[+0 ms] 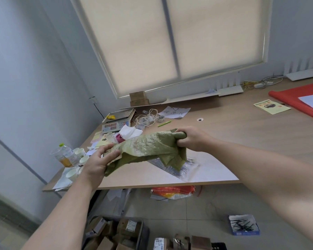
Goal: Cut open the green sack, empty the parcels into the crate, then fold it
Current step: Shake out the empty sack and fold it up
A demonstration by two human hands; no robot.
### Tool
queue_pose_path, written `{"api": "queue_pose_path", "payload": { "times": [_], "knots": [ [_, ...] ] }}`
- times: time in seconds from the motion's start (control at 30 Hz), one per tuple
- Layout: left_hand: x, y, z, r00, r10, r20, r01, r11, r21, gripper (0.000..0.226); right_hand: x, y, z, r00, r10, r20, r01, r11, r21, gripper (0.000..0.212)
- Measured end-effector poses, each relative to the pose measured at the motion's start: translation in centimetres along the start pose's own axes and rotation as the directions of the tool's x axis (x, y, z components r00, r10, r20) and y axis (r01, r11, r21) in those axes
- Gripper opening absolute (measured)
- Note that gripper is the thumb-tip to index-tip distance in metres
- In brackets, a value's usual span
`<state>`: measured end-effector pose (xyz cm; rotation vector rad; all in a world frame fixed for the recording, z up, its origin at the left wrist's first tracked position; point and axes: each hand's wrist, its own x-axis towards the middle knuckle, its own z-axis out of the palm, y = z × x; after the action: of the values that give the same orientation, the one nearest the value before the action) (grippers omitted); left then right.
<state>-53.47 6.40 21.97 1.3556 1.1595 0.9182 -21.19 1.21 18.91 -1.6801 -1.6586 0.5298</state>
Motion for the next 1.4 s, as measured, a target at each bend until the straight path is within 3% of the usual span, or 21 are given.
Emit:
{"api": "queue_pose_path", "payload": {
  "times": [0.1,0.2,0.3,0.5,0.6,0.67,0.83,0.9,1.0,1.1,1.23,1.27,1.33,1.4],
  "knots": [
    [0.0,0.0,-0.2,0.997,0.052,0.061,-0.058,0.993,0.101,0.113,0.0,0.6,0.2,0.998,0.056,0.034,-0.061,0.986,0.157,0.024],
    [0.2,-0.1,-0.6,0.993,0.069,0.093,-0.084,0.983,0.166,0.129,-0.1,1.1,-0.1,0.989,0.115,0.092,-0.141,0.920,0.365,0.032],
    [0.2,-0.1,-0.7,0.987,0.077,0.138,-0.123,0.923,0.365,0.131,-0.3,1.7,-0.6,0.980,0.176,0.093,-0.199,0.830,0.521,0.049],
    [-1.0,-1.5,-0.3,0.985,0.049,0.164,-0.153,0.685,0.712,0.093,-1.8,3.7,0.3,0.966,0.227,0.122,-0.252,0.731,0.635,0.046],
    [-2.3,-2.5,0.0,0.980,0.005,0.199,-0.139,0.733,0.665,0.104,-2.8,4.5,1.1,0.964,0.236,0.121,-0.258,0.732,0.631,0.039],
    [-3.1,-3.4,0.0,0.980,0.001,0.199,-0.135,0.737,0.663,0.095,-3.7,4.8,1.7,0.964,0.241,0.112,-0.257,0.737,0.625,0.034],
    [-4.5,-4.7,-0.1,0.989,0.046,0.142,-0.145,0.514,0.845,0.058,-5.7,4.5,2.4,0.968,0.230,0.103,-0.246,0.778,0.578,0.028],
    [-5.2,-5.0,0.3,0.985,0.111,0.129,-0.167,0.477,0.863,0.042,-6.4,4.3,2.4,0.967,0.219,0.127,-0.253,0.800,0.544,0.029],
    [-6.9,-6.1,0.6,0.982,0.163,0.098,-0.168,0.497,0.851,0.028,-8.0,4.1,2.5,0.960,0.248,0.128,-0.279,0.846,0.455,0.029],
    [-8.5,-7.6,1.0,0.976,0.213,0.050,-0.152,0.495,0.856,0.026,-10.7,4.4,2.7,0.958,0.278,0.067,-0.286,0.938,0.196,0.028],
    [-11.2,-9.6,2.8,0.985,0.157,-0.075,-0.031,0.588,0.809,0.031,-15.3,4.2,3.5,0.943,0.329,0.055,-0.328,0.944,-0.030,0.021],
    [-11.8,-10.0,3.4,0.983,0.152,-0.101,-0.019,0.637,0.770,0.033,-16.3,4.2,3.7,0.936,0.347,0.057,-0.346,0.938,-0.028,0.020],
    [-13.1,-11.0,4.6,0.980,0.127,-0.154,0.006,0.754,0.657,0.037,-18.1,4.0,4.2,0.900,0.426,0.089,-0.435,0.882,0.179,0.020],
    [-14.2,-11.9,5.7,0.976,0.066,-0.208,0.061,0.832,0.551,0.036,-19.6,4.4,4.4,0.832,0.525,0.180,-0.538,0.683,0.494,0.028]
  ]
}}
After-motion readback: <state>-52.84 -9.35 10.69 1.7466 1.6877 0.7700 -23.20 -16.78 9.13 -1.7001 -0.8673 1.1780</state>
